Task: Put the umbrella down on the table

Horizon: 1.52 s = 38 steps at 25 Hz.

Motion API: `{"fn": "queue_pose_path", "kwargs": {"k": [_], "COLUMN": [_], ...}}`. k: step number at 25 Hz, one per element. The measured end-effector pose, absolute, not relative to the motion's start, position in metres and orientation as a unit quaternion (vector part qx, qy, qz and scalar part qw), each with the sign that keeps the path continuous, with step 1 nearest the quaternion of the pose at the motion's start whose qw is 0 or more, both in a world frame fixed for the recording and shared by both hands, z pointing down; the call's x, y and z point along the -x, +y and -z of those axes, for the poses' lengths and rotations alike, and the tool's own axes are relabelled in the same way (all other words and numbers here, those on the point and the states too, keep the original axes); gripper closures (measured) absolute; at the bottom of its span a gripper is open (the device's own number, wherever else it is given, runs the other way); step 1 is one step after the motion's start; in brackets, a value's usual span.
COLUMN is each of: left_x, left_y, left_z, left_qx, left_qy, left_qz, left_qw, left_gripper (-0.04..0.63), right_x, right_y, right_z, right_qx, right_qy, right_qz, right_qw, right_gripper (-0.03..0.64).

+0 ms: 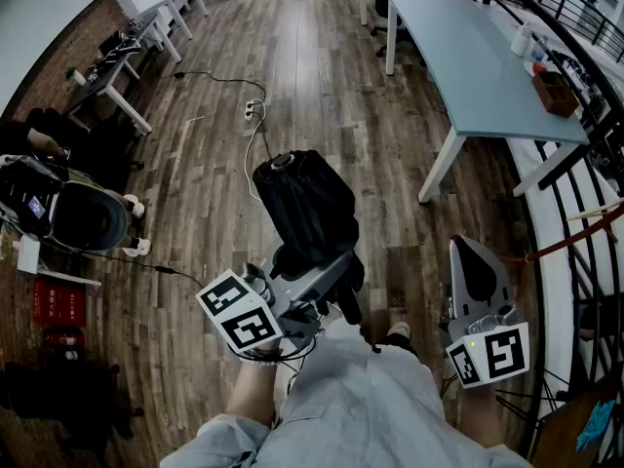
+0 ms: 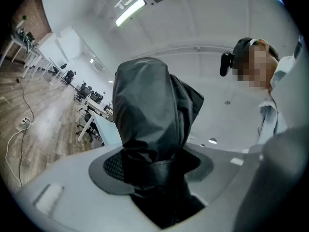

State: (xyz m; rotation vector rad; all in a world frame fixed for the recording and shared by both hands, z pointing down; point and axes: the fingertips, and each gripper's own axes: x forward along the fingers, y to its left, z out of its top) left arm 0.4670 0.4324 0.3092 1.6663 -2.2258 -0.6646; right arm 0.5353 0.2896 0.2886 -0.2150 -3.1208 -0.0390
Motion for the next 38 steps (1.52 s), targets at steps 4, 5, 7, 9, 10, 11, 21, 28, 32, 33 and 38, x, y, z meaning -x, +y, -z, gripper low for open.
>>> {"fn": "queue_pose_path", "kwargs": {"k": [4, 5, 7, 9, 10, 11, 21, 28, 32, 33, 38], "left_x": [-0.467, -0.467, -0.467, -0.466, -0.466, -0.466, -0.457, -0.455, -0.449, -0.447, -0.432], "left_y": [0.430, 0.431, 0.433, 0.434, 0.434, 0.434, 0.451, 0.482, 0.484, 0.483, 0.477], "left_z": [-0.307, -0.307, -0.306, -0.305, -0.305, -0.306, -0.301, -0.301, -0.302, -0.302, -0.304], "left_qx": [-0.583, -0.586, -0.590, -0.592, -0.592, -0.592, -0.575, -0.564, -0.559, -0.557, -0.541], "left_qy": [-0.768, -0.766, -0.763, -0.763, -0.765, -0.766, -0.783, -0.792, -0.795, -0.796, -0.805], "left_qz": [0.223, 0.223, 0.223, 0.219, 0.215, 0.211, 0.201, 0.203, 0.206, 0.208, 0.213], "left_qw": [0.142, 0.141, 0.140, 0.138, 0.137, 0.136, 0.122, 0.114, 0.114, 0.114, 0.112], "left_gripper": [0.336, 0.336, 0.336, 0.336, 0.336, 0.336, 0.336, 0.336, 0.336, 0.336, 0.336], "right_x": [-0.530, -0.529, -0.528, -0.527, -0.527, -0.528, -0.523, -0.521, -0.511, -0.508, -0.487], "right_y": [0.294, 0.296, 0.300, 0.302, 0.302, 0.301, 0.306, 0.336, 0.337, 0.335, 0.326], "right_z": [-0.288, -0.288, -0.287, -0.286, -0.287, -0.287, -0.284, -0.293, -0.296, -0.297, -0.303], "right_qx": [0.069, 0.069, 0.069, 0.068, 0.067, 0.065, 0.074, 0.086, 0.094, 0.097, 0.114], "right_qy": [-0.998, -0.998, -0.998, -0.998, -0.998, -0.998, -0.997, -0.996, -0.995, -0.995, -0.993], "right_qz": [0.010, 0.011, 0.013, 0.015, 0.015, 0.015, 0.019, 0.015, 0.012, 0.012, 0.008], "right_qw": [0.008, 0.008, 0.009, 0.007, 0.006, 0.006, -0.001, 0.005, 0.008, 0.009, 0.015], "right_gripper": [0.621, 0.621, 0.621, 0.621, 0.621, 0.621, 0.621, 0.621, 0.621, 0.621, 0.621]}}
